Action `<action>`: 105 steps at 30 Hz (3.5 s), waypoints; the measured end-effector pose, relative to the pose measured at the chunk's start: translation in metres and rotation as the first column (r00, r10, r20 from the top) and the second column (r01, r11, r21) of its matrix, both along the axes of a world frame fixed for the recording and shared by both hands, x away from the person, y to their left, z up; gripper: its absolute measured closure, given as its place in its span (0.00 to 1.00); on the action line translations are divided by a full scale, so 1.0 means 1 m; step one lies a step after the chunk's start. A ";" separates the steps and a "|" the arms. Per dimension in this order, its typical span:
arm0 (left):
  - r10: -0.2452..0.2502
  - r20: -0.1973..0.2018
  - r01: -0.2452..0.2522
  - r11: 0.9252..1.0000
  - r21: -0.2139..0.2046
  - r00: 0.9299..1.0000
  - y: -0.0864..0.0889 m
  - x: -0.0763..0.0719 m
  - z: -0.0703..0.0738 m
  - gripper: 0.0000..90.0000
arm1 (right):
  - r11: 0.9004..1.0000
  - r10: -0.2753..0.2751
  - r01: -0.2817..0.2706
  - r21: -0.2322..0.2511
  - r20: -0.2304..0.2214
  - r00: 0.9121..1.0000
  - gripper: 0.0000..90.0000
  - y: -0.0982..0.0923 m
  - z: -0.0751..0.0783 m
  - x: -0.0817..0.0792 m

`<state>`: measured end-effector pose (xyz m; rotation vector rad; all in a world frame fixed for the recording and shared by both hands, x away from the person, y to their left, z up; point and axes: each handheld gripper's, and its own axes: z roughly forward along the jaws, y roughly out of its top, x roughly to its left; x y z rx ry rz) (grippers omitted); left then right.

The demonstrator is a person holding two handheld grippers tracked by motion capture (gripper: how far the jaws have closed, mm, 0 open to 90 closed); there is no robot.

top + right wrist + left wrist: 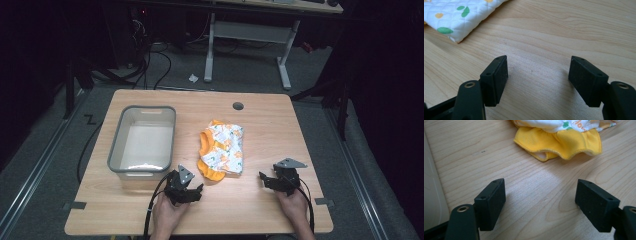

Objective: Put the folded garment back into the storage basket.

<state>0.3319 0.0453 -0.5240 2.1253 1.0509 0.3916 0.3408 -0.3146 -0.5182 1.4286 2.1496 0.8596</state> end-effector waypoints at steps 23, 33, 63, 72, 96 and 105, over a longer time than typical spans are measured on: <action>0.013 0.029 -0.012 0.999 -0.035 0.999 -0.003 -0.007 0.009 0.34 | 1.000 0.000 0.000 0.001 0.000 1.000 0.35 0.000 0.000 0.000; -0.020 0.064 0.023 0.999 -0.039 0.998 -0.012 -0.007 0.022 0.35 | 1.000 0.000 0.000 0.001 0.000 1.000 0.35 0.000 0.000 0.000; -0.036 -0.028 0.033 0.993 -0.112 0.999 -0.032 0.026 0.051 0.34 | 1.000 0.002 -0.002 -0.002 -0.002 1.000 0.35 0.000 0.000 -0.001; -0.034 -0.051 0.028 0.994 -0.104 0.998 -0.039 0.040 0.054 0.28 | 1.000 0.004 -0.004 -0.001 -0.003 1.000 0.34 0.000 0.000 -0.001; 0.026 -0.099 -0.031 0.998 -0.049 0.995 -0.053 0.086 0.059 0.22 | 1.000 0.009 -0.009 -0.001 0.000 1.000 0.34 0.000 0.000 -0.001; 0.092 -0.131 -0.098 0.994 -0.043 0.987 -0.059 0.110 0.048 0.24 | 1.000 0.007 -0.007 0.000 0.000 1.000 0.34 0.000 0.000 -0.001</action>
